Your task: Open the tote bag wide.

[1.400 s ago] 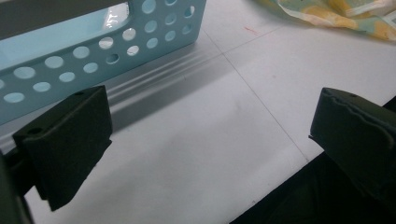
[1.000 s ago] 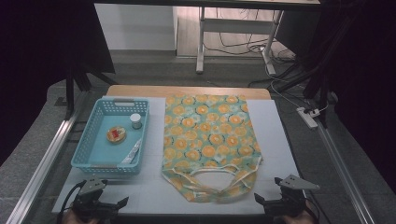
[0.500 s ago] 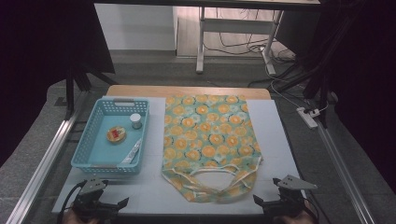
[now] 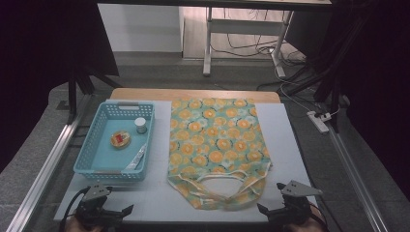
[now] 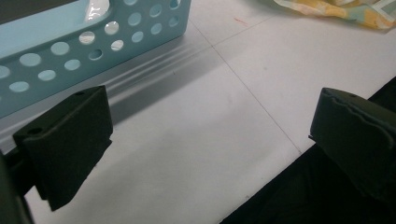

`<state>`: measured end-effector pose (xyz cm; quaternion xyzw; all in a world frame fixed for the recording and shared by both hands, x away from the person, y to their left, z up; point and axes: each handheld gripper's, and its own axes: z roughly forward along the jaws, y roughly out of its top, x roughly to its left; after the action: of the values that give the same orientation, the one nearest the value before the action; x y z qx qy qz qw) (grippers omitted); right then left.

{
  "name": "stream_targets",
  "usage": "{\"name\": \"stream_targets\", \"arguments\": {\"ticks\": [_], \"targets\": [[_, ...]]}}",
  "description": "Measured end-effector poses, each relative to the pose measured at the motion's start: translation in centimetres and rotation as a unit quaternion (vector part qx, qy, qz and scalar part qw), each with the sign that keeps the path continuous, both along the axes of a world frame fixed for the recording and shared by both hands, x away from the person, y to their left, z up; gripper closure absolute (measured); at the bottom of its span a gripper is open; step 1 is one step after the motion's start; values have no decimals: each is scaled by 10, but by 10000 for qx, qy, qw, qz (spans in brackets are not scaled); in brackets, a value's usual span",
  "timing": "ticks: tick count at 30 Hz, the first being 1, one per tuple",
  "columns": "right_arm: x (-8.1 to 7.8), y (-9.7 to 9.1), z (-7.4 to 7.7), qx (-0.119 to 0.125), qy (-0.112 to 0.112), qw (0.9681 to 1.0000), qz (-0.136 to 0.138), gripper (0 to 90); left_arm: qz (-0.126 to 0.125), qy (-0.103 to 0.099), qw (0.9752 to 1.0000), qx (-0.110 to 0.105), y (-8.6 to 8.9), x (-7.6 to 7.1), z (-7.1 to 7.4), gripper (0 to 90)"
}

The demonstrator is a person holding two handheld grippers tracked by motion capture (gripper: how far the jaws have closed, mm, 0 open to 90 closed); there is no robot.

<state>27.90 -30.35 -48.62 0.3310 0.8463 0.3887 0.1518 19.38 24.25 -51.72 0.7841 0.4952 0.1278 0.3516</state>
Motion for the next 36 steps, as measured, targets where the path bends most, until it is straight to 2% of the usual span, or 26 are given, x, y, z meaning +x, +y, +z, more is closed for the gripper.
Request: {"name": "stream_targets", "arguments": {"ticks": [7, 11, 13, 16, 24, 30, 33, 36], "targets": [[3, 11, 3, -96, 23, 9997, 231, 0, -2, -5, 10000, -7, 0, 0, 0, 0], [5, 22, 7, -84, 165, 9994, 304, 0, -12, -1, 10000, -1, 0, 0, 0, 0], [8, 31, 8, -213, 168, 9989, 379, 0, -13, -3, 10000, 0, 0, 0, 0, 0], [10, 37, 8, -254, 188, 9985, 449, 0, -13, -1, 10000, -5, 0, 0, 0, 0], [16, 61, 9, -420, 254, 9952, 846, 0, -9, 13, 10000, 8, 0, 0, 0, 0], [23, 76, 9, -442, 318, 9937, 980, 0, -20, 17, 10000, -3, 0, 0, 0, 0], [28, 91, 5, -593, 335, 9905, 1191, 6, -17, 20, 10000, -10, 0, 0, 0, 0], [32, 100, 2, -645, 411, 9881, 1336, 57, -22, 22, 10000, -6, 0, 0, 0, 0]]}}
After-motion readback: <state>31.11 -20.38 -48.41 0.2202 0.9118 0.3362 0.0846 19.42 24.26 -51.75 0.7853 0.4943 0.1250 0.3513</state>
